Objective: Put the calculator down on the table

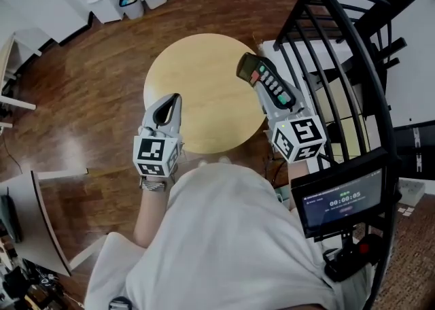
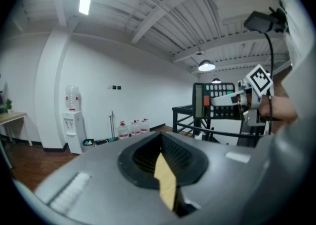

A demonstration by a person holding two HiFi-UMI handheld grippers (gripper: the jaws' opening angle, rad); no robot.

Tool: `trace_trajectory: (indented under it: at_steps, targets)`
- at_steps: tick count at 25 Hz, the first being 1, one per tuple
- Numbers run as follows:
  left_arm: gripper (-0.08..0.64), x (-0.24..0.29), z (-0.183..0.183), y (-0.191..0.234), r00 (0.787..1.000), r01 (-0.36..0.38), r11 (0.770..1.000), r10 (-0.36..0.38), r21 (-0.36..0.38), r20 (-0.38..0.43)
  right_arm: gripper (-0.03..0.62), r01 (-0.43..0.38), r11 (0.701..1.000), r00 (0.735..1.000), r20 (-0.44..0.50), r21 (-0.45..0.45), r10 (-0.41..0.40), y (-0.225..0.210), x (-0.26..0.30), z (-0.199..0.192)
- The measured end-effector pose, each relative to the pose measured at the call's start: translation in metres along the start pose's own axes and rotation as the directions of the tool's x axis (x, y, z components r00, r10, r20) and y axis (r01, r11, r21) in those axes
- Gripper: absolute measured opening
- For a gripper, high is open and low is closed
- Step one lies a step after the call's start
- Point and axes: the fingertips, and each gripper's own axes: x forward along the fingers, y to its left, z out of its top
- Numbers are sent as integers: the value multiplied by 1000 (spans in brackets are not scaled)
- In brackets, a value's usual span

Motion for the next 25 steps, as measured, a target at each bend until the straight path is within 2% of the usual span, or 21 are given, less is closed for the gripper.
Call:
trace_trajectory:
  at_steps: [10, 15, 18, 22, 25]
  targets:
    - [6, 9, 16, 14, 997, 59, 997, -61, 45, 42, 109, 65, 996, 998, -23, 55, -64, 8, 0, -3]
    - [6, 11, 20, 22, 997, 62, 996, -64, 59, 31, 109, 78, 995, 996, -43, 59, -76, 2, 1, -2]
    - [6, 12, 6, 24, 998, 62, 997, -62, 44, 0, 109, 55, 996, 996, -69, 77, -50, 2, 13, -9]
    - [6, 25, -18, 23, 996, 48, 999, -47, 13, -71, 109, -26, 992, 996, -84, 120, 36, -3, 40, -26]
    - [6, 37, -35, 27, 992, 27, 1000, -28, -7, -123, 109, -61, 989, 988, -135, 134, 79, -7, 69, -48]
